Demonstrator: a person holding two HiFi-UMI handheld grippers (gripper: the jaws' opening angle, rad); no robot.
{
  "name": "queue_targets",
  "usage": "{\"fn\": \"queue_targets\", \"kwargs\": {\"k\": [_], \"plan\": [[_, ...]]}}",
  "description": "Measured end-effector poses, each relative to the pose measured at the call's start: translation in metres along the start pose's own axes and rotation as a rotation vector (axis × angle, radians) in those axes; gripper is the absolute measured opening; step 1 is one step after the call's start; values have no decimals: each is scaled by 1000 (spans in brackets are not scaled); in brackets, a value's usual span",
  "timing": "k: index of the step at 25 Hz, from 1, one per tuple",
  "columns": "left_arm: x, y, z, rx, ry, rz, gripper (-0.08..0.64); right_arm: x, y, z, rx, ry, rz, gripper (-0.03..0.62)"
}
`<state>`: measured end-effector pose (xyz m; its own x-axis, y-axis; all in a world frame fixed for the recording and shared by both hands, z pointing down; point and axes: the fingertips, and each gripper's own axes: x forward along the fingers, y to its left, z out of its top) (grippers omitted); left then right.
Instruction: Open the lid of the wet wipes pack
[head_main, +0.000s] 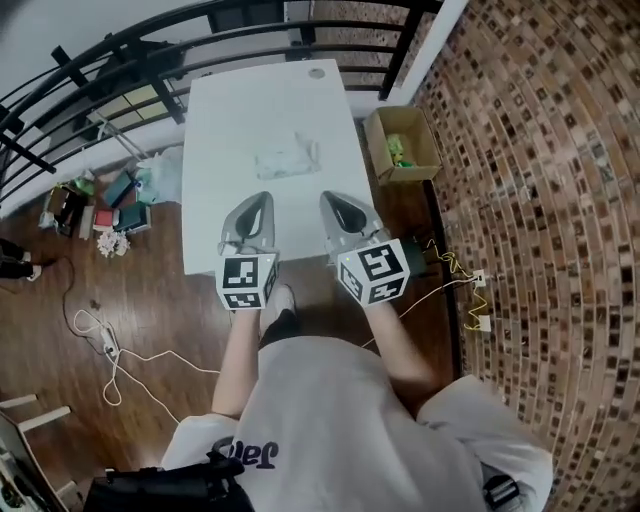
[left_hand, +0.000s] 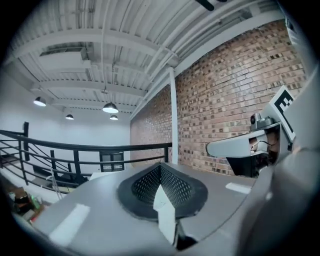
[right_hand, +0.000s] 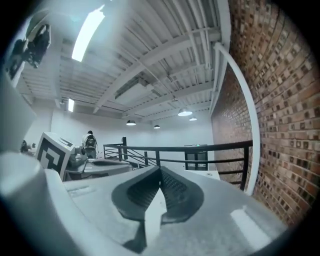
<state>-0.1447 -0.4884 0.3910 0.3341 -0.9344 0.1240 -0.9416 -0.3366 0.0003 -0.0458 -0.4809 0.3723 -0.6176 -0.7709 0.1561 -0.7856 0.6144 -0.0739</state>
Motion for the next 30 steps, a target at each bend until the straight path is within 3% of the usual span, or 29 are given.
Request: {"fn": "queue_targets", "kwargs": {"k": [3,7,10,15,19,22,25,30], "plan": [[-42,-46,7,-18,-18,39,15,-59,10,-5,51,-15,23,-8],[-82,-122,0,-35,8,30,15,-126,2,-40,124,46,9,-8],[-109,-143,1,-13,34,28,15,-158,11,-39,124,55,20,-8],[-143,-132,49,39,-77,35,15,-185,26,12,9,-51,-29,-8],[-168,-124,80,56,-130,40,15,-191,51,28,-38,-84,-50,-8],[-187,-109,76,65,-159,48,15,-184,88,28,-64,-86,-6,-8],[-199,-99,67,31,-130,51,15,-182,124,30,-105,-83,46,-8],[-209,-89,59,43,-150,40,16,-176,139,24,-107,-61,38,-8]]}}
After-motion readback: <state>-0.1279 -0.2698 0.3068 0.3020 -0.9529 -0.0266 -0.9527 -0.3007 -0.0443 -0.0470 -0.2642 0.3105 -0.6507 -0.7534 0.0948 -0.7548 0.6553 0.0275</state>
